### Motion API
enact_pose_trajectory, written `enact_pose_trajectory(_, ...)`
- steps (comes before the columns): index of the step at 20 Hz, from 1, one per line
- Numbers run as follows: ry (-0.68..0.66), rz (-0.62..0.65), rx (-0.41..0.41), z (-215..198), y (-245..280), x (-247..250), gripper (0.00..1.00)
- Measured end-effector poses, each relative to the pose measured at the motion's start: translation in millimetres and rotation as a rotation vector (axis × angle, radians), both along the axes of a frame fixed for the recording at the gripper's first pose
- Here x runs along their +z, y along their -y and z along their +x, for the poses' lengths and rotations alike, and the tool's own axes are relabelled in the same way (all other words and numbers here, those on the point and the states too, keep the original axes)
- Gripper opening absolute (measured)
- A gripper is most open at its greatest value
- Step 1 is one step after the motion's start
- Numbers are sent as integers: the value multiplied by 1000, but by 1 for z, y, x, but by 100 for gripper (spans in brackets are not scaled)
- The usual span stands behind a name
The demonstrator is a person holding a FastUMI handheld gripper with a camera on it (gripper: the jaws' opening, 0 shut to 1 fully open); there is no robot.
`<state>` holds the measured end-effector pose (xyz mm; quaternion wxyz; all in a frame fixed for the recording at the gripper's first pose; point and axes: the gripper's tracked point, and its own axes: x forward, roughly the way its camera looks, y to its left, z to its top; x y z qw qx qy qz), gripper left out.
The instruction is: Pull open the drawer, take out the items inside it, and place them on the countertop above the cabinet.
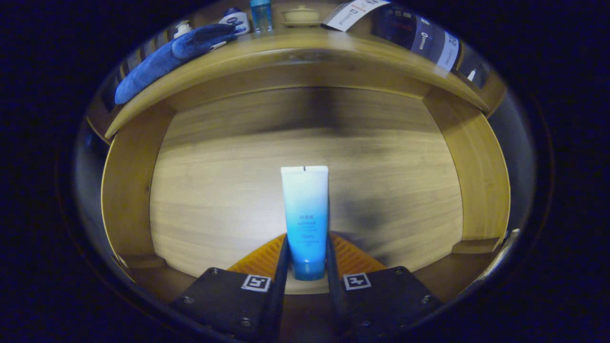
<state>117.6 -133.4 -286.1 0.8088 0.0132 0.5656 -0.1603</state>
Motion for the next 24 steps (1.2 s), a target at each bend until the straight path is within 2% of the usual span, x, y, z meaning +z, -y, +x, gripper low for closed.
enact_pose_trajectory(2, 28, 4, 35, 2, -2, 1, 38)
enact_pose_trajectory(4, 92, 76, 65, 8, -14, 5, 38)
enact_pose_trajectory(5, 136, 109, 64, 13, -17, 9, 32)
enact_pose_trajectory(6, 172, 120, 66, 15, -17, 12, 32)
enact_pose_trajectory(10, 293, 103, 100, 17, -13, 31, 32)
enact_pose_trajectory(15, 585, 148, 97, 46, -16, 105, 32)
enact_pose_trajectory(18, 658, 75, 124, 72, -6, 143, 31)
enact_pose_trajectory(20, 682, 41, 119, 94, -1, 160, 32)
enact_pose_trajectory(22, 715, 46, 70, 122, 7, 167, 32)
enact_pose_trajectory(24, 690, 66, 31, 144, 14, 157, 31)
